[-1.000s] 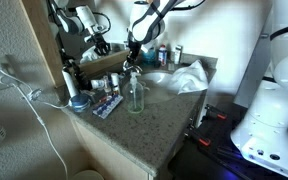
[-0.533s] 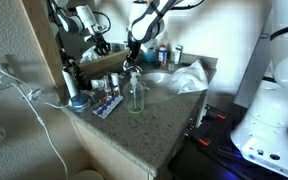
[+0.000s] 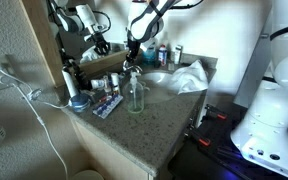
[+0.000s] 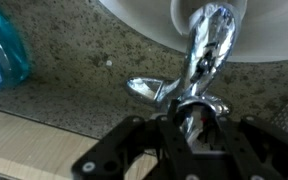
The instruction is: Put the cup in the sink, then open the tap then close it, then take out the cup from the sink
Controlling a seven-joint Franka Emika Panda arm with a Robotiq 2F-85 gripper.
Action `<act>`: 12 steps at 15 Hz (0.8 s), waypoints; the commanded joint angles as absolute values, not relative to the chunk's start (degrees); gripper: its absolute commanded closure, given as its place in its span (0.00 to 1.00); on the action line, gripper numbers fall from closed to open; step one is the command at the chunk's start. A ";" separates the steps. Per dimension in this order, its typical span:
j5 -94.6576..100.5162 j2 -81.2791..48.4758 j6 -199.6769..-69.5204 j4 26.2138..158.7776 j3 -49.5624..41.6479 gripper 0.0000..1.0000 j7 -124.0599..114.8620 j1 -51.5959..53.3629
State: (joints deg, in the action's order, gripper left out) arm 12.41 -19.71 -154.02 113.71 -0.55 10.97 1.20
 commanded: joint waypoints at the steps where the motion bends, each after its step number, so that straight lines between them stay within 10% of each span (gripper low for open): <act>1: 13.66 -15.61 -149.83 112.72 -0.58 0.93 9.93 2.36; 12: 13.92 -15.54 -148.53 111.02 -0.37 0.93 10.00 2.77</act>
